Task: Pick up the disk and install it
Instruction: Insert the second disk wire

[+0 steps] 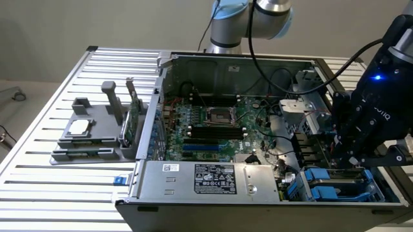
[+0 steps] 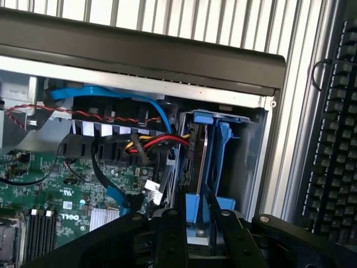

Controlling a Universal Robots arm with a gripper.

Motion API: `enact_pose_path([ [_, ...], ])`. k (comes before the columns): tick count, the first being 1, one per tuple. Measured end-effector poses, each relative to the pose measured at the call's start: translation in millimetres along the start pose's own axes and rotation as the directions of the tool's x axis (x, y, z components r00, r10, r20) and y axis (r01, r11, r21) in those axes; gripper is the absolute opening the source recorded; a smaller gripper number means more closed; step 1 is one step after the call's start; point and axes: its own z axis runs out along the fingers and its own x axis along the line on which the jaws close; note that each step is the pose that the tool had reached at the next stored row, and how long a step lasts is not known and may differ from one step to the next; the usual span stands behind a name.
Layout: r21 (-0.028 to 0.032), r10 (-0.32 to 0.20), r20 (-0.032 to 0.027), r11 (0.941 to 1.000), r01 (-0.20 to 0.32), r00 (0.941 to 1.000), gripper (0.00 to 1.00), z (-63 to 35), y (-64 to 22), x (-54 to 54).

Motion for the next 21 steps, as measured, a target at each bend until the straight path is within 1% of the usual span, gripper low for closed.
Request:
enact_pose_path([
  [2,0.0001,0.002,0.0000,1.0000,-0.002,1.0000,0.27,0.0,-6.4,0.8],
  [3,0.0001,0.003,-0.0001,1.0000,-0.003,1.0000,0.27,0.0,-8.3,1.1],
  [18,0.0002,0.003,0.0002,1.0000,-0.003,1.0000,0.27,-0.2,-8.8,1.7],
  [19,-0.0003,0.003,0.0002,1.0000,-0.003,1.0000,0.27,-0.2,-9.6,1.9],
  [21,-0.0090,0.004,0.0013,1.0000,-0.004,1.0000,0.27,-0.4,-13.3,5.1],
])
